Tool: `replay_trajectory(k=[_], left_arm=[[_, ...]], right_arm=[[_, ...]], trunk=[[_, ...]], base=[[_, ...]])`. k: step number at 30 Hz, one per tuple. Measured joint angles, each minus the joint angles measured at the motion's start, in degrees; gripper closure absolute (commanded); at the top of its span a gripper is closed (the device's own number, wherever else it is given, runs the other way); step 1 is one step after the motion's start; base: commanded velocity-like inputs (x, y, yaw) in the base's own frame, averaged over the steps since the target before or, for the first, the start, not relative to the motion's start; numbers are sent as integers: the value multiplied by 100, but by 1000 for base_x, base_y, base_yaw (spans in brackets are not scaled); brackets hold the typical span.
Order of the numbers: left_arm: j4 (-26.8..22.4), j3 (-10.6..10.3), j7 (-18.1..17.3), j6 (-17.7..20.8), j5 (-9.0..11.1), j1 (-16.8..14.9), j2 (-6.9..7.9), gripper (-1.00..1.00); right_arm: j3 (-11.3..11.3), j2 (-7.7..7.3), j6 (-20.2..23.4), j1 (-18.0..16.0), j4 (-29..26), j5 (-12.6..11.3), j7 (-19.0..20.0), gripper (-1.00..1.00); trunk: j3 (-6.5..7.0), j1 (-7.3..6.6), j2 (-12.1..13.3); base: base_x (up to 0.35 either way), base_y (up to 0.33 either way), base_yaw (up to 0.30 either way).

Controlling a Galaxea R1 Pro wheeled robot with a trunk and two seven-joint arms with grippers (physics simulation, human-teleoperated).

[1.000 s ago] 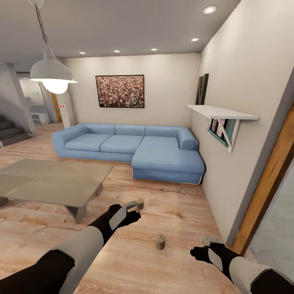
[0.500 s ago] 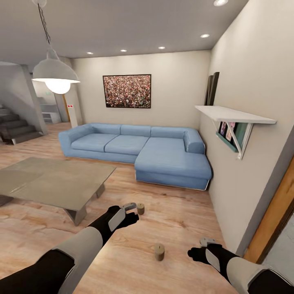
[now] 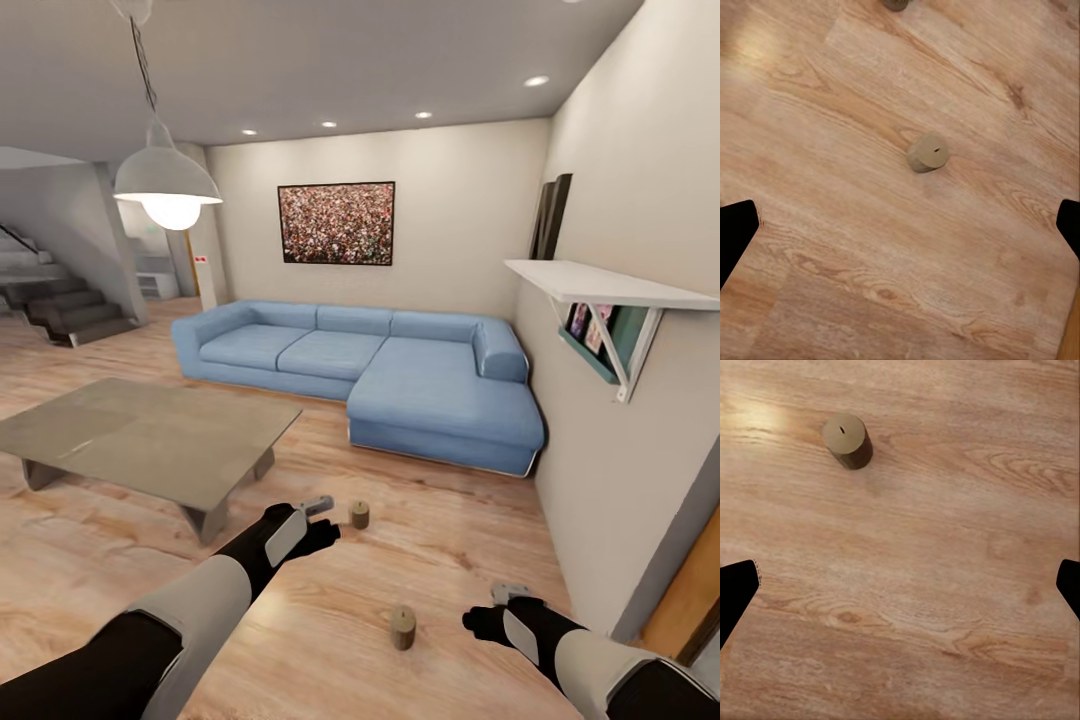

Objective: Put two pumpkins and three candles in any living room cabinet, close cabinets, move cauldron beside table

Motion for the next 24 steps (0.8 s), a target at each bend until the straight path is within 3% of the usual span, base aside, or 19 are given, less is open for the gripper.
replay_trajectory(k=[7, 16, 24], left_arm=[[2, 1, -8, -140, -1, -1, 1, -100], [3, 0, -10, -147, -1, -1, 4, -100], [3, -4, -7, -143, -1, -1, -3, -100]], right_arm=[[3, 5, -13, 3, -1, 6, -4, -100], [2, 12, -20, 10, -2, 7, -5, -100], [2, 13, -20, 10, -2, 7, -5, -100]], trunk=[[0, -2, -1], [0, -2, -1], [0, 0, 0]], base=[[110, 0, 218], [289, 0, 24], [42, 0, 1]])
